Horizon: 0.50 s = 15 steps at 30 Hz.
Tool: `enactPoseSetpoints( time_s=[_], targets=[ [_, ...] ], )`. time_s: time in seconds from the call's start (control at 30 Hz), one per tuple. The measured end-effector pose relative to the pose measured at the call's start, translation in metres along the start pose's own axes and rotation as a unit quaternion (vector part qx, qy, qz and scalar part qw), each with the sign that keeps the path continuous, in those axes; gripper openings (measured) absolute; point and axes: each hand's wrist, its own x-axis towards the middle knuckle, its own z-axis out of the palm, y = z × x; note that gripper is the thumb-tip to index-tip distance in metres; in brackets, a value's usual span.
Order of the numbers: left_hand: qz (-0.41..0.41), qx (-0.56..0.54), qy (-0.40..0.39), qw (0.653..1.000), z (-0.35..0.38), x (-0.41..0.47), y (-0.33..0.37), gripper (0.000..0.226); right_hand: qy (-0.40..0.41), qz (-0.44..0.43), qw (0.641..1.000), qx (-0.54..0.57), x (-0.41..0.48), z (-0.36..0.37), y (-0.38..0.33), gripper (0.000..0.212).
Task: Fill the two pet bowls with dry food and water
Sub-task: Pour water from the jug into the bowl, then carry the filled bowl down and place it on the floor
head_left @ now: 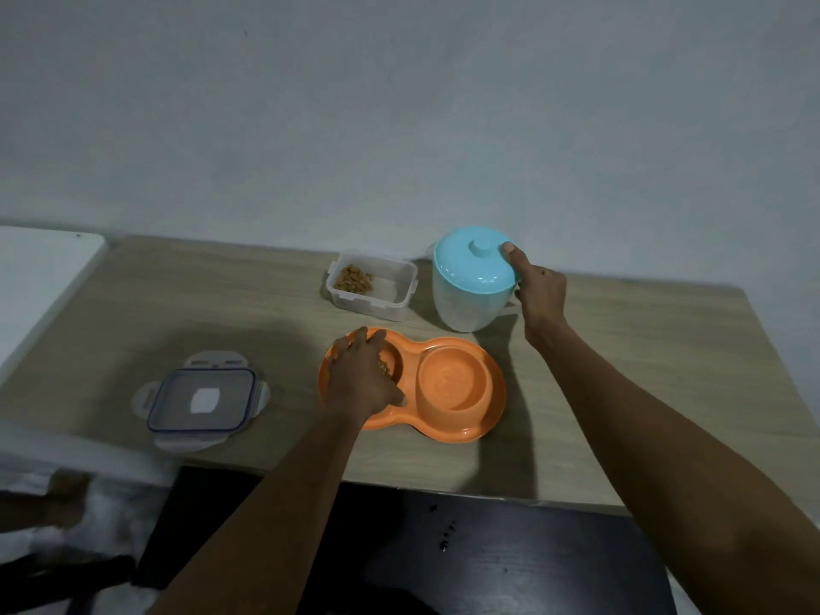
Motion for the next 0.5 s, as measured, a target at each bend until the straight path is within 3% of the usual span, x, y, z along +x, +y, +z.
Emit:
enactPoseSetpoints(
  time_s=[0.13, 0.27, 0.4, 0.5],
  targets=[
    [0.014, 0.026, 0.007, 1.000, -0.004, -0.003, -0.001, 0.120, 0.035, -0.019, 0.999, -0.002, -0.013, 0.002, 0.006, 0.051],
    [0.045, -0.024, 0.049, 0.997, 0.001, -0.013, -0.017, 0.108, 0.148, 0.064, 0.985, -0.060, -0.059, -0.007, 0.056, 0.057],
    [-0.001, -0.163, 0.175, 0.971, 0.007, -0.031, -0.042, 0.067, 0.123, 0.040, 0.978, -0.163, -0.122, -0.014, 0.098, 0.045],
    [-0.040, -0.193, 0.200, 0.960, -0.001, -0.036, -0.049, 0.035, 0.115, 0.039, 0.977, -0.177, -0.151, -0.010, 0.109, 0.035]
  ],
)
